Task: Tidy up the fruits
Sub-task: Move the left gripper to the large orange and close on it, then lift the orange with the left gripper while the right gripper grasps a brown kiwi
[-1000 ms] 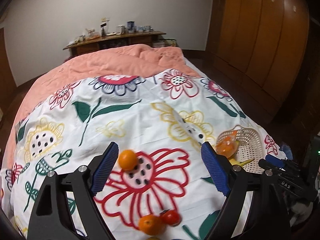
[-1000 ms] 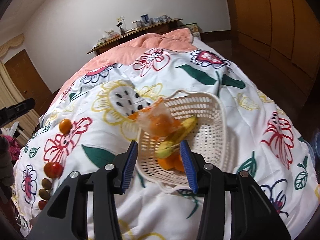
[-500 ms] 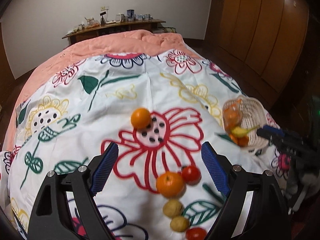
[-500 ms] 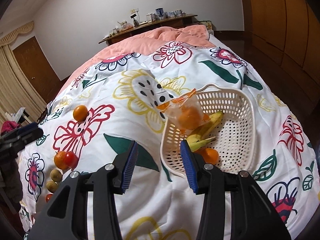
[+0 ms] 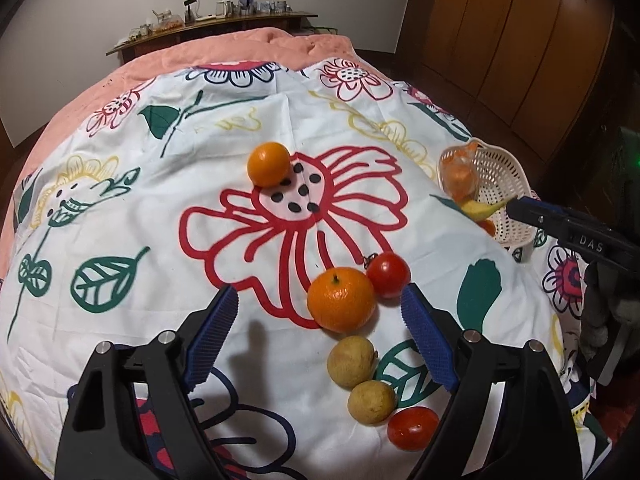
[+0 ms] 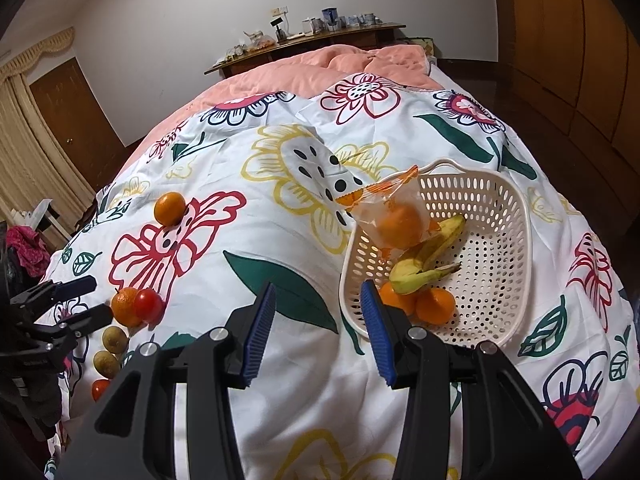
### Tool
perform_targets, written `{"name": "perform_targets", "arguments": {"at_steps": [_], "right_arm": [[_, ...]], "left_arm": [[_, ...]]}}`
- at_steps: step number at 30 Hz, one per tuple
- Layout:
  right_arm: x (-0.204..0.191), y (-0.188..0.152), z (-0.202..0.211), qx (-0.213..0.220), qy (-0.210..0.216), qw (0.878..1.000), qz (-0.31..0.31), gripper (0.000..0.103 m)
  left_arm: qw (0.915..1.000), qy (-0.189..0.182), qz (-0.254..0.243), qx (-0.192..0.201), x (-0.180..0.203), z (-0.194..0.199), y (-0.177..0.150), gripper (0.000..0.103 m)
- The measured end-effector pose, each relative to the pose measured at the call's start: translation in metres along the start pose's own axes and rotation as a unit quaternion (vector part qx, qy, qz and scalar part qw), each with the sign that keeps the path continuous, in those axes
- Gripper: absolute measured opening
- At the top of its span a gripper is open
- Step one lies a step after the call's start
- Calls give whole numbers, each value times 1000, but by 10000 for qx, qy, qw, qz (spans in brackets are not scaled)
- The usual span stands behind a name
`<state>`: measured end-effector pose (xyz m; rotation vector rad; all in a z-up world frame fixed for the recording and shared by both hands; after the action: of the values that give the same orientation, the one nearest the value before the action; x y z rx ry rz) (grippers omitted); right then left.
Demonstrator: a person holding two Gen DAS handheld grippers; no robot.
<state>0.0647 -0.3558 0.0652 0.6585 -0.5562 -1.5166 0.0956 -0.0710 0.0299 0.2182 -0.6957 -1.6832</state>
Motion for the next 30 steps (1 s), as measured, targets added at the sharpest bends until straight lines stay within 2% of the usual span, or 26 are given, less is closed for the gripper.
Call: {"name": "perform_targets", "arguments": {"at_steps": [7, 15, 17, 25, 30], "right_arm": [[-1, -1, -2, -37, 19, 10000, 14, 45], [-5, -1, -2, -32, 34, 10000, 46, 45], [-7, -1, -2, -24, 43, 10000, 68, 45], [-17, 1, 3, 3, 130, 9998, 169, 45], [-31, 4, 4, -69, 564, 9982, 178, 45]], "left_arm": [[9995, -59, -10, -295, 0, -19, -6, 60], [9989, -274, -68, -386, 5, -27, -2, 55], [9982, -390, -45, -444, 4, -30, 0, 44], [9983, -484, 130, -313, -3, -24, 1, 42], [9986, -442, 293, -8, -14, -5, 8, 42]]}}
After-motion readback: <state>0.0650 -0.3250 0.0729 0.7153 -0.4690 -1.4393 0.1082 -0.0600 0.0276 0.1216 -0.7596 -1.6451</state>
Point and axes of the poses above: each gripper's, at about its wrist camera, not at the fingertips, and z roughly against the way its jaws point, x to its right, y to its top, the point moved 1 cm from there along -z, roughly the way its jaws point, and after that the axes turned 12 degrees about z, right-handed, at the moved point
